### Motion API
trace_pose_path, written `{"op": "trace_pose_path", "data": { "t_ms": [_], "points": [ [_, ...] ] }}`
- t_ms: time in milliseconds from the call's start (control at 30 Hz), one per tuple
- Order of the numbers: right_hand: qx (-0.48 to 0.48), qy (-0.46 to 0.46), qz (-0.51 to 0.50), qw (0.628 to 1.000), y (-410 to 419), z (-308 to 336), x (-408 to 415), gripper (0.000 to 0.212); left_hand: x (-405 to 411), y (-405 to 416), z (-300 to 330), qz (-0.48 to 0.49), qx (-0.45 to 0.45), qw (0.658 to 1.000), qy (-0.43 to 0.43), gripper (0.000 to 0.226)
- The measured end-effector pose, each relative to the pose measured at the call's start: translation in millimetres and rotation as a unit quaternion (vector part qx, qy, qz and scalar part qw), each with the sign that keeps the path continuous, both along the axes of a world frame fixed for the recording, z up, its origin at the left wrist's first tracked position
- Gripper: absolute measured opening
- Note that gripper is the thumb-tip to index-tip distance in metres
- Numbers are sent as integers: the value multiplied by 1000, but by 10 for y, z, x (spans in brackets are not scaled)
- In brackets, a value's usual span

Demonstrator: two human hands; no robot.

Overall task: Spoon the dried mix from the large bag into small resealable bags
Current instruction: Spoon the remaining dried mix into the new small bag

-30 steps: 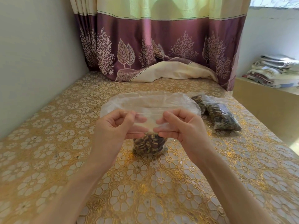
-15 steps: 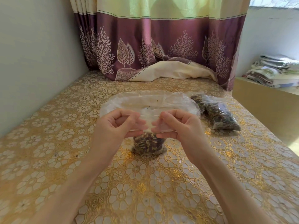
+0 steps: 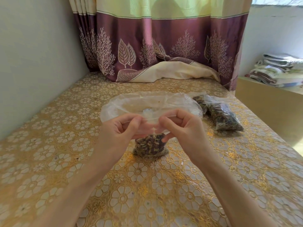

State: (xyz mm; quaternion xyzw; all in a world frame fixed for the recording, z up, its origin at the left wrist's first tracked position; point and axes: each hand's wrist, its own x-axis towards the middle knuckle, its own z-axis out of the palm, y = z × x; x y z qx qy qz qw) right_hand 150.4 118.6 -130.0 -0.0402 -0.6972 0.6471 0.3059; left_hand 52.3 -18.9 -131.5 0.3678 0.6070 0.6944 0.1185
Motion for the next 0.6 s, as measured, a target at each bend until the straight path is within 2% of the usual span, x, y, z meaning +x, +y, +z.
{"op": "trace_pose_path", "data": {
  "t_ms": [333,467,600],
  "points": [
    [39,-5,3,999,1,16,8,9,27,-10,8,37,-31,997,59,17],
    [49,-1,-8,999,-17,22,10,10,59,3,14,41,-22,995,93,10],
    [71,-11,-13,997,-23,24,12,12,94,5,19,53,-36,989,131,16]
  ]
}}
